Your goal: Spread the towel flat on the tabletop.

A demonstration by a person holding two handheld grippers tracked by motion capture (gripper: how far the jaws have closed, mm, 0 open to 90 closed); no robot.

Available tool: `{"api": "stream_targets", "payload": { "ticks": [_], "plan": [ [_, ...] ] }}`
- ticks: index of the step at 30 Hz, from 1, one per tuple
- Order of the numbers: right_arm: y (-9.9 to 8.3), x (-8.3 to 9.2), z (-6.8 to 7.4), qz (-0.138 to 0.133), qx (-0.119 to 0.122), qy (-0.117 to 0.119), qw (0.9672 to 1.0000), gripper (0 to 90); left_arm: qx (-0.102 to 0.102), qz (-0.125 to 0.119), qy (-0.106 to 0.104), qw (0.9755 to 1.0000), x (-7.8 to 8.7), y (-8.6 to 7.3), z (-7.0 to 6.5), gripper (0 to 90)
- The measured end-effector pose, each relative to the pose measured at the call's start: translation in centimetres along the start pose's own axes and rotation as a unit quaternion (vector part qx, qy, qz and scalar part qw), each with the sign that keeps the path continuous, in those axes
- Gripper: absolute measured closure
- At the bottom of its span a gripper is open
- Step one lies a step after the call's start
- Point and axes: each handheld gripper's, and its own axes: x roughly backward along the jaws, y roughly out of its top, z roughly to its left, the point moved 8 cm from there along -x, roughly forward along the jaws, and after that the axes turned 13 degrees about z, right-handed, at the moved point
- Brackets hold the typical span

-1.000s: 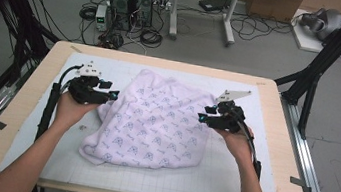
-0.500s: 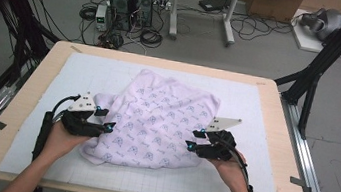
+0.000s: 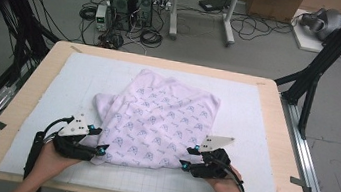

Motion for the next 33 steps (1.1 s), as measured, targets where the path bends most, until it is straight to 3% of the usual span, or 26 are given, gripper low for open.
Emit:
{"api": "stream_targets", "payload": {
  "ticks": [5,10,16,18,21,24,27,30,33],
  "plan": [
    [-0.3,-1.1,0.4,0.013,0.004,0.004,0.9999,48.8,-0.006,0.023,-0.003,0.9997,-0.9,-1.0,-0.2,39.3],
    [-0.5,-2.2,0.2,0.030,0.006,0.002,0.9995,56.8,-0.014,0.043,-0.019,0.9988,-1.8,-1.4,-0.3,52.7],
    [-0.3,-2.4,-0.2,0.026,0.007,0.004,0.9996,79.5,-0.017,0.044,-0.021,0.9987,-2.0,-0.8,-0.2,74.1],
    [-0.1,-2.2,-0.3,0.025,0.005,0.007,0.9996,82.2,-0.018,0.040,-0.018,0.9988,-1.7,-0.5,-0.1,77.8],
    [0.5,-1.1,-0.6,0.015,0.006,0.006,0.9999,83.1,-0.008,0.014,-0.026,0.9995,-0.5,0.8,0.2,79.3],
    [1.7,0.5,-1.5,0.002,0.007,-0.009,0.9999,83.2,-0.006,-0.011,-0.014,0.9998,0.9,3.0,1.2,79.4],
    [3.3,1.8,-3.2,-0.010,-0.002,-0.023,0.9997,83.3,0.004,-0.023,0.003,0.9997,1.5,5.2,3.0,79.3],
    [4.6,2.1,-5.6,-0.008,-0.018,-0.035,0.9992,83.4,0.016,-0.020,0.017,0.9995,0.7,6.9,5.0,79.2],
    [5.4,1.4,-8.0,0.002,-0.039,-0.038,0.9985,83.3,0.040,-0.011,0.020,0.9990,-0.9,7.8,7.1,79.1]
  ]
}}
